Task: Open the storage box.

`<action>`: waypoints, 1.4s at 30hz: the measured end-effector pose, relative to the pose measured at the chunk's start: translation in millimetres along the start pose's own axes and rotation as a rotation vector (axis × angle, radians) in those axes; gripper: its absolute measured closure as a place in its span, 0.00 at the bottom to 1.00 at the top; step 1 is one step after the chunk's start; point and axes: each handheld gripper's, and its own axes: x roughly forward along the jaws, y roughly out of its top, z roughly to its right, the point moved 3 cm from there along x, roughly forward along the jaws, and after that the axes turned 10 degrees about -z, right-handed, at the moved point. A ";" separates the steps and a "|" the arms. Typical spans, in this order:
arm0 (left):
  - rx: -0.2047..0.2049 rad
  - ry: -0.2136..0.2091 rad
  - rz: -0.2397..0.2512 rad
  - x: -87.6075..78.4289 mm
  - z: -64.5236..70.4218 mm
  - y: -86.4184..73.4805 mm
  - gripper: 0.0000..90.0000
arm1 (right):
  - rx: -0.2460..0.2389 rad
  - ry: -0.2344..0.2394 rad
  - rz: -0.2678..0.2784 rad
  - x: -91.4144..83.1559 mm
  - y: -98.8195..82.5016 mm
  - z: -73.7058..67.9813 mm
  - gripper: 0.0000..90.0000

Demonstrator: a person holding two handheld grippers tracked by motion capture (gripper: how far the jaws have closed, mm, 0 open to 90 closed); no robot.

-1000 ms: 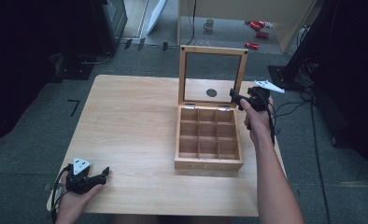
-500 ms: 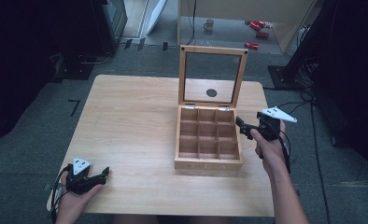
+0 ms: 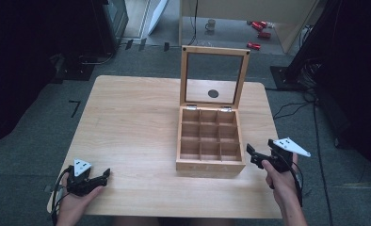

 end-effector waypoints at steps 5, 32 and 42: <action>0.001 0.001 0.000 0.0 0.1 0.0 0.25 | 0.013 0.017 -0.015 -10.0 -20.5 5.7 0.11; 0.000 0.003 0.000 0.0 0.2 0.0 0.25 | 0.030 -0.122 -0.195 -15.0 -114.4 33.2 0.14; 0.000 0.004 0.000 0.0 0.2 0.0 0.25 | -0.004 -0.157 -0.201 -12.1 -116.9 29.5 0.13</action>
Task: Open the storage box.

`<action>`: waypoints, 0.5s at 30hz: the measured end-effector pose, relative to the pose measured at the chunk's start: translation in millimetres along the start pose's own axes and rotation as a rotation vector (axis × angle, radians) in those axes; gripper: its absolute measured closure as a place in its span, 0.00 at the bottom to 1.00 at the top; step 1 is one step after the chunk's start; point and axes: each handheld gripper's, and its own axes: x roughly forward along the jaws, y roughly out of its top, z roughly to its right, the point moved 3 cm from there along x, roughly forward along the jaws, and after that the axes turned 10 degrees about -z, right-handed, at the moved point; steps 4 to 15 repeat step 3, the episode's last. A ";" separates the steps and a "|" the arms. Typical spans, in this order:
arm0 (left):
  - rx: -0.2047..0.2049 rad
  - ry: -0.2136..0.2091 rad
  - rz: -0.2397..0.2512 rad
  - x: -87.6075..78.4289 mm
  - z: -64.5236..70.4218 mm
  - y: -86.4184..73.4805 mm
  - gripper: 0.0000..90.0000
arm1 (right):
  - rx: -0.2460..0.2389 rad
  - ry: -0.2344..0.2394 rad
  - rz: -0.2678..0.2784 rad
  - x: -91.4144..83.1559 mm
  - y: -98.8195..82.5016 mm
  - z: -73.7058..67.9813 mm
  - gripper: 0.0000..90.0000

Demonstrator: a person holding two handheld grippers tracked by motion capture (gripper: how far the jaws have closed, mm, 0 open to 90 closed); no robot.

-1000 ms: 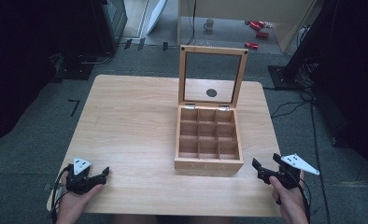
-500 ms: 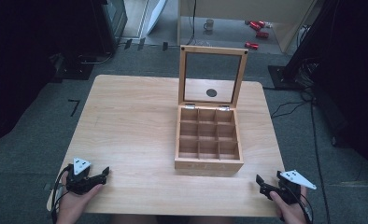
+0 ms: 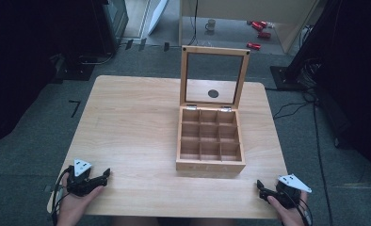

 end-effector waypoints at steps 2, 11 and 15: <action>-0.001 0.000 0.000 0.0 0.0 0.0 0.25 | 0.000 0.001 -0.001 0.3 0.3 0.0 0.13; -0.001 -0.001 0.000 0.0 0.0 0.0 0.25 | -0.001 0.002 -0.001 0.5 0.4 -0.1 0.13; -0.001 -0.001 0.000 0.0 0.0 0.0 0.25 | -0.001 0.002 -0.001 0.5 0.4 -0.1 0.13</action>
